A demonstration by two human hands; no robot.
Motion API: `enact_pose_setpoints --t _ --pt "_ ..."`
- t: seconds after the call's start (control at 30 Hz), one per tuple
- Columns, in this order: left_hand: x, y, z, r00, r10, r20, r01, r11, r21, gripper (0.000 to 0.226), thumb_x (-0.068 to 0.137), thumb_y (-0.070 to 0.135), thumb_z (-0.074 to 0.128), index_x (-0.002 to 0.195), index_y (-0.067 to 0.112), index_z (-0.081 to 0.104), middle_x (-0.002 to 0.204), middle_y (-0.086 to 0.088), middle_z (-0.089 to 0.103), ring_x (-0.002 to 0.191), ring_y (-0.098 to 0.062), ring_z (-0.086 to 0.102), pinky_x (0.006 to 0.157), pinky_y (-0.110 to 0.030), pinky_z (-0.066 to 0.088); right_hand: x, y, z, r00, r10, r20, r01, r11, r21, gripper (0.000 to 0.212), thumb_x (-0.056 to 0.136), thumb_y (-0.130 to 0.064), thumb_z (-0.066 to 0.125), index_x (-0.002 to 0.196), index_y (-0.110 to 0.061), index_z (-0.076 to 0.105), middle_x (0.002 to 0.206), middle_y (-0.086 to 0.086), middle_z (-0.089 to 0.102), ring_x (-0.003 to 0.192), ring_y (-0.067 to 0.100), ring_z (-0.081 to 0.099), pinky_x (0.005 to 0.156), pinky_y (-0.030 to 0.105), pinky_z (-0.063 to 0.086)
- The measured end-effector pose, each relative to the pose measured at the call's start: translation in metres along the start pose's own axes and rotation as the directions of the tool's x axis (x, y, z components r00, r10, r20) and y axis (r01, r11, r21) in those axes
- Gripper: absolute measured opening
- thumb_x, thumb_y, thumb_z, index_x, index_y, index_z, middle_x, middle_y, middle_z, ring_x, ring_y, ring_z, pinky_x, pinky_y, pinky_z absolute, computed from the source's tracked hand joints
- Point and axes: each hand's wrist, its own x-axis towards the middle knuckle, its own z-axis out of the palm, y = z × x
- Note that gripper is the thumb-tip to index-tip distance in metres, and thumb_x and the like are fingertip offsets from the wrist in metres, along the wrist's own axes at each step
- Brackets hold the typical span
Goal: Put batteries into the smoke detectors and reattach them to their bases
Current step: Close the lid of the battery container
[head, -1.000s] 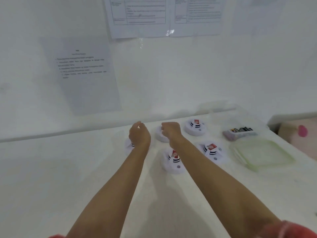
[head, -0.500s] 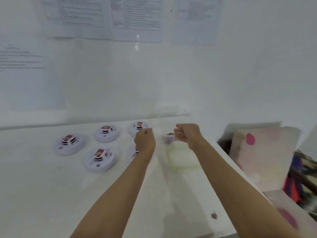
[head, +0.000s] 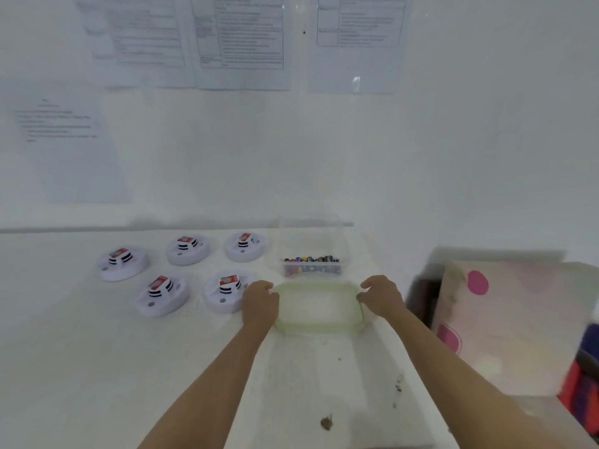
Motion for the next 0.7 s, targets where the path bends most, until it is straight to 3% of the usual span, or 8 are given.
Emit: enact_pose_setpoints --t 0.23,0.33,0.43,0.53,0.57,0.6,0.63,0.7 --pt "-0.004 -0.004 -0.002 0.999 0.034 -0.027 -0.032 0.996 0.081 0.032 0.089 0.003 0.053 0.12 0.001 0.061 0.126 -0.014 0.06 0.121 -0.024 0.051 0.099 -0.024 0.031 0.006 -0.003 -0.002 0.999 -0.023 -0.032 0.021 0.998 -0.057 0.028 0.083 -0.001 0.053 0.111 -0.002 0.057 0.119 0.01 0.054 0.109 0.028 0.057 0.083 0.027 0.044" --pt "-0.002 -0.004 -0.003 0.998 0.026 -0.057 -0.022 0.997 0.071 0.032 0.087 0.001 0.055 0.119 0.001 0.061 0.123 -0.013 0.061 0.116 -0.024 0.054 0.097 -0.024 0.034 0.008 -0.008 -0.008 1.0 -0.007 0.021 0.009 0.995 -0.104 0.007 0.079 0.002 0.053 0.083 -0.004 0.052 0.083 0.007 0.052 0.085 0.028 0.057 0.061 0.024 0.041" --pt "-0.003 0.001 -0.004 0.997 0.032 -0.066 -0.026 0.996 0.088 0.032 0.088 0.002 0.056 0.12 0.001 0.06 0.124 -0.013 0.06 0.117 -0.024 0.054 0.097 -0.025 0.035 0.015 -0.013 -0.017 0.996 0.007 0.086 0.001 0.996 -0.094 0.035 0.073 0.006 0.056 0.057 -0.011 0.031 0.059 0.005 0.038 0.054 0.02 0.04 0.044 0.021 0.028" --pt "-0.001 0.01 -0.01 0.999 0.007 -0.044 -0.003 0.996 0.09 0.032 0.088 0.003 0.056 0.119 0.0 0.06 0.123 -0.012 0.059 0.117 -0.026 0.053 0.097 -0.029 0.037 0.017 -0.02 -0.029 0.981 0.024 0.19 -0.032 0.999 0.039 0.035 0.073 0.011 0.06 0.056 -0.009 0.036 0.057 0.007 0.042 0.047 0.018 0.037 0.046 0.022 0.029" --pt "0.0 0.013 -0.013 0.999 -0.002 -0.034 0.004 0.997 0.083 0.022 0.086 0.0 0.057 0.107 0.001 0.065 0.11 -0.01 0.062 0.109 -0.028 0.056 0.09 -0.031 0.04 0.015 -0.023 -0.035 0.97 0.032 0.24 -0.057 0.994 0.097 0.036 0.074 0.014 0.058 0.056 -0.009 0.037 0.052 0.006 0.042 0.044 0.017 0.036 0.044 0.022 0.029" --pt "0.002 0.016 -0.016 1.0 0.003 -0.022 -0.002 0.998 0.06 0.014 0.082 -0.006 0.056 0.081 0.005 0.066 0.086 -0.005 0.062 0.09 -0.029 0.056 0.077 -0.034 0.042 0.013 -0.026 -0.041 0.956 0.026 0.291 -0.073 0.985 0.154 0.034 0.076 0.017 0.056 0.057 -0.007 0.04 0.045 0.006 0.043 0.038 0.016 0.035 0.041 0.019 0.029" --pt "0.007 0.018 -0.02 1.0 -0.004 -0.015 0.004 1.0 0.026 0.031 0.077 -0.012 0.053 0.057 0.011 0.052 0.06 0.002 0.051 0.07 -0.027 0.049 0.062 -0.032 0.039 0.011 -0.03 -0.048 0.94 0.015 0.34 -0.086 0.977 0.196 0.03 0.078 0.017 0.054 0.059 -0.004 0.045 0.037 0.006 0.045 0.031 0.014 0.036 0.038 0.015 0.029" --pt "0.013 0.027 -0.03 0.998 -0.042 0.043 0.045 0.996 -0.081 0.045 0.076 -0.018 0.046 0.049 0.015 0.034 0.041 0.008 0.032 0.049 -0.02 0.038 0.043 -0.021 0.03 0.007 -0.039 -0.063 0.915 -0.036 0.403 -0.074 0.964 0.256 0.019 0.08 0.016 0.053 0.07 0.0 0.054 0.034 0.001 0.052 0.029 0.009 0.035 0.035 0.012 0.027"
